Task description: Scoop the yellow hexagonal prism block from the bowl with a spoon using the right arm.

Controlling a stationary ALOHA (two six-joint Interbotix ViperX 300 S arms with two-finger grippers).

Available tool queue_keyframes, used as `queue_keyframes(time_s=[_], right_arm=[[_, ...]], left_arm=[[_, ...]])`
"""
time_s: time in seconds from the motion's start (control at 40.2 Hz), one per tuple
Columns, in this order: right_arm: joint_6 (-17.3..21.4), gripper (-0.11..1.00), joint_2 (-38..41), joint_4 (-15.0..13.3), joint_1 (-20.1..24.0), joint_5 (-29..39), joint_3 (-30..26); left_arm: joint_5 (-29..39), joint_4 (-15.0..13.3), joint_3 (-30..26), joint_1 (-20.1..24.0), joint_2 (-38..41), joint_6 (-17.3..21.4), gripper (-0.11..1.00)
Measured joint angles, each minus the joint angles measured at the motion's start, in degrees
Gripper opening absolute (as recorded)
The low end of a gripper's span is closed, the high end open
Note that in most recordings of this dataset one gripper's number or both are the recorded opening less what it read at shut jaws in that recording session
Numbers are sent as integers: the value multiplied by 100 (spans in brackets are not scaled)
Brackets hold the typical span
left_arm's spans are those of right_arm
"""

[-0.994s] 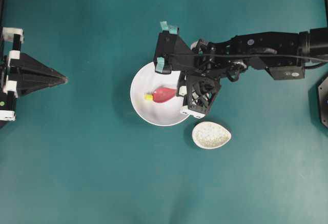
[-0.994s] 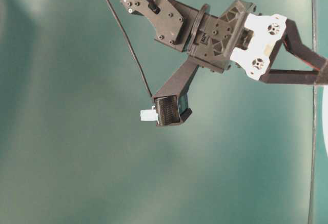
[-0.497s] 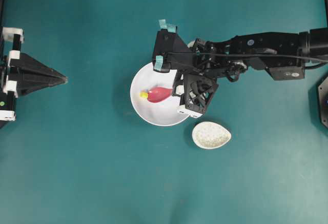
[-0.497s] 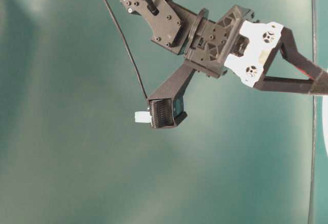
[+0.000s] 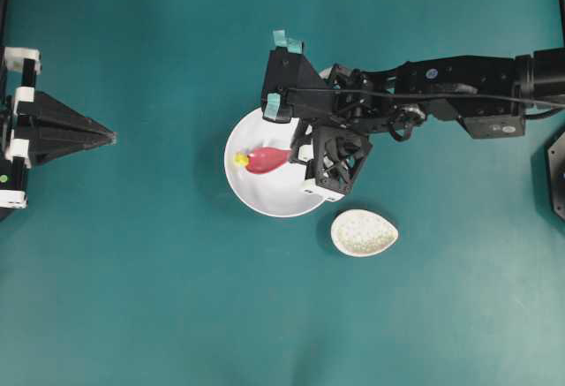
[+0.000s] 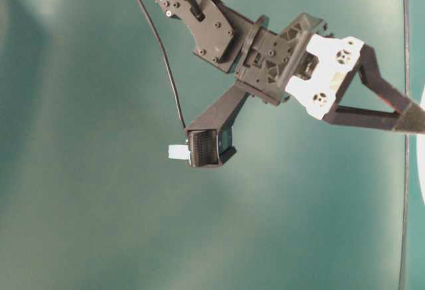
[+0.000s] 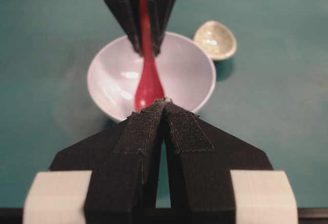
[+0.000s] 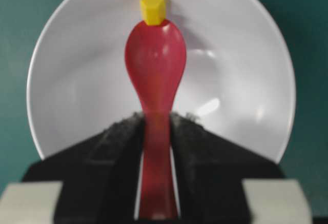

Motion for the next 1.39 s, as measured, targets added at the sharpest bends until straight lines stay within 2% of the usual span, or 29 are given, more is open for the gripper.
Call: queue_keyframes(time_s=[0.398, 0.894, 1.391], right_arm=[[0, 22, -62, -132, 0, -132, 0], [9, 22, -422, -141, 0, -606, 255], [35, 22, -457, -141, 0, -633, 334]], left_arm=[[0, 0, 0, 0, 0, 0, -1], [0, 0, 0, 0, 0, -9, -1], [0, 0, 0, -9, 9, 0, -1]])
